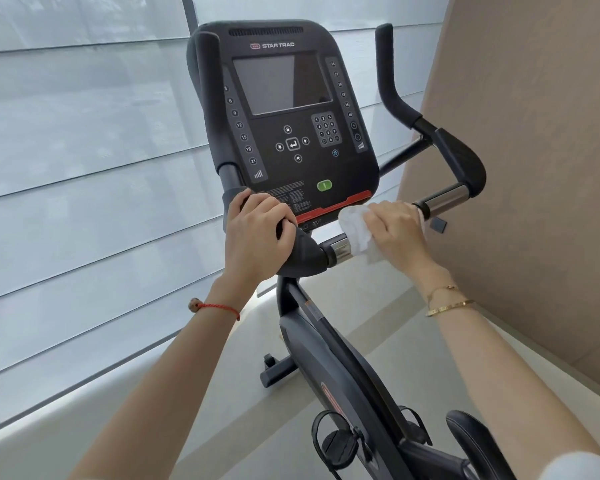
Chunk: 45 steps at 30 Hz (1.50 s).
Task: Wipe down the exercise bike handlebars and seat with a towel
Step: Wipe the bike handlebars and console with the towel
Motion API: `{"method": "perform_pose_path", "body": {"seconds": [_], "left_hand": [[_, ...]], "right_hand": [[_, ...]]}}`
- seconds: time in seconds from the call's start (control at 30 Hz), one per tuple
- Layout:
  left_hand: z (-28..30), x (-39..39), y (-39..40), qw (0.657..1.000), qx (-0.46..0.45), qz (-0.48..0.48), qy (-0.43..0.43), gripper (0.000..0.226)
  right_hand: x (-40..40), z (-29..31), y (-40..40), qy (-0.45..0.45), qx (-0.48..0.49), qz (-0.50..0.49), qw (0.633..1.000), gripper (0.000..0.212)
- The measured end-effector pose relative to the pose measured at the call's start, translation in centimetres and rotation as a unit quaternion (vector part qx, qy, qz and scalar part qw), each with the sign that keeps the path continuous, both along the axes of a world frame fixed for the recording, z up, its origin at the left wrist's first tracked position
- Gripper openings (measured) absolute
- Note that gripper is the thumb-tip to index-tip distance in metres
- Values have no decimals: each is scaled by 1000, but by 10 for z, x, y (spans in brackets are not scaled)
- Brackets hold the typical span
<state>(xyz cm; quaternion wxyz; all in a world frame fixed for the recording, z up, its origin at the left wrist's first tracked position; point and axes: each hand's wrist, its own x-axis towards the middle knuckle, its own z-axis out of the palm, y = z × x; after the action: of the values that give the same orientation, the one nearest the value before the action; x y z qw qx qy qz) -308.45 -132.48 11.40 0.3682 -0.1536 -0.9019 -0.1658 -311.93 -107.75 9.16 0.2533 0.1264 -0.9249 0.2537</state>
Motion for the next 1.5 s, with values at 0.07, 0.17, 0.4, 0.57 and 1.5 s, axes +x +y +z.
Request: {"method": "perform_pose_path", "body": {"seconds": [0.07, 0.17, 0.4, 0.57, 1.5], "left_hand": [[0, 0, 0, 1000, 1, 3, 1, 26], [0, 0, 0, 1000, 1, 4, -5, 25], [1, 0, -7, 999, -6, -27, -34, 29], [6, -3, -21, 991, 50, -108, -60, 28], [13, -82, -113, 972, -47, -231, -22, 46]], "right_hand": [[19, -7, -24, 29, 7, 34, 999, 30], [36, -21, -47, 39, 4, 83, 996, 36], [15, -7, -7, 19, -30, 82, 996, 38], [13, -5, -10, -16, -116, -1, 993, 38], [81, 17, -186, -61, 85, -183, 977, 57]]}}
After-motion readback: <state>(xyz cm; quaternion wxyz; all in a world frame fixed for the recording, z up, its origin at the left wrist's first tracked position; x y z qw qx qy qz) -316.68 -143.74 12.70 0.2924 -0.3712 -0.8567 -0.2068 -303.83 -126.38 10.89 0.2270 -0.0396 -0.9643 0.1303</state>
